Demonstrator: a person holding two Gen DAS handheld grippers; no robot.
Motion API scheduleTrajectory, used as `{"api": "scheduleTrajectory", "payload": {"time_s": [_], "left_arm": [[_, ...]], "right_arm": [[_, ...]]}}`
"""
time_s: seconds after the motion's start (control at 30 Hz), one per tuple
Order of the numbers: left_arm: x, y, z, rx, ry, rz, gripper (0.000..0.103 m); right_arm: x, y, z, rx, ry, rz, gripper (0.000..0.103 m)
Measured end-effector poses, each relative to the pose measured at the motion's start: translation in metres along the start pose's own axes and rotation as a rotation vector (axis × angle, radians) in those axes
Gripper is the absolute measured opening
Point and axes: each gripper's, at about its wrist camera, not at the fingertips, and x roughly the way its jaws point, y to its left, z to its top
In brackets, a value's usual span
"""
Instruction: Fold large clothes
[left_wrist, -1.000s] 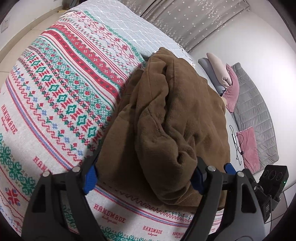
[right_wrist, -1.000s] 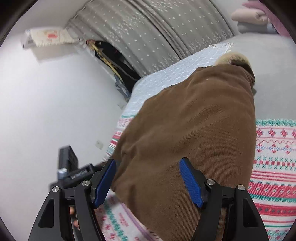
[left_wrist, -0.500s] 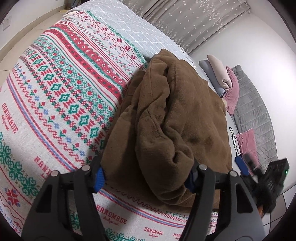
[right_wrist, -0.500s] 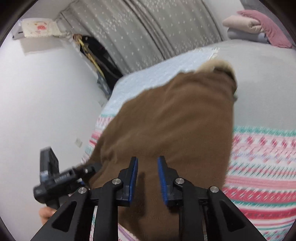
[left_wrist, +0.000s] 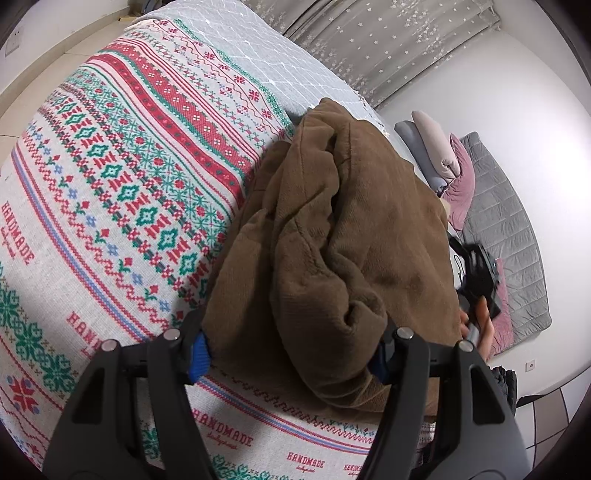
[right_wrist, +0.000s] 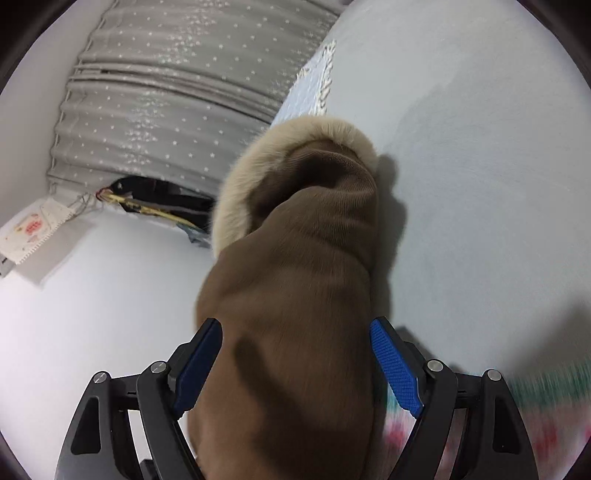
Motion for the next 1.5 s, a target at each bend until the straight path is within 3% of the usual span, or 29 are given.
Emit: {"api": "scheduleTrajectory", "payload": {"time_s": [0.2,0.27,0.43,0.8,1.13,1.33,1.5], "left_arm": [[0.000,0.004,0.001,-0.010,0.003,-0.011,0.067],[-0.001,0.003,0.000,-0.008,0.002,-0.008,0.067],[-0.002,0.000,0.000,-0.009,-0.008,-0.007,0.063],[-0.010,-0.011,0.001,0.015,-0.059,0.003,0.045],[-0.026,-0.014,0.007,-0.009,-0.105,-0.051,0.039],[-0.047,-0.016,0.013,-0.058,-0.119,-0.127,0.037],[-0.080,-0.061,0.005,0.024,-0.161,-0.189,0.037]], "right_arm": [[0.033,0.020,0.025,-0.126,-0.016,-0.079,0.090],[0.040,0.025,0.025,-0.160,-0.014,-0.094,0.086],[0.033,0.031,0.012,-0.243,-0.020,-0.147,0.059],[0.026,0.074,-0.002,-0.392,-0.081,-0.341,0.042],[-0.007,0.147,-0.018,-0.549,-0.130,-0.380,0.036],[-0.041,0.189,-0.039,-0.624,-0.146,-0.394,0.035],[-0.103,0.214,-0.060,-0.653,-0.173,-0.414,0.034]]}}
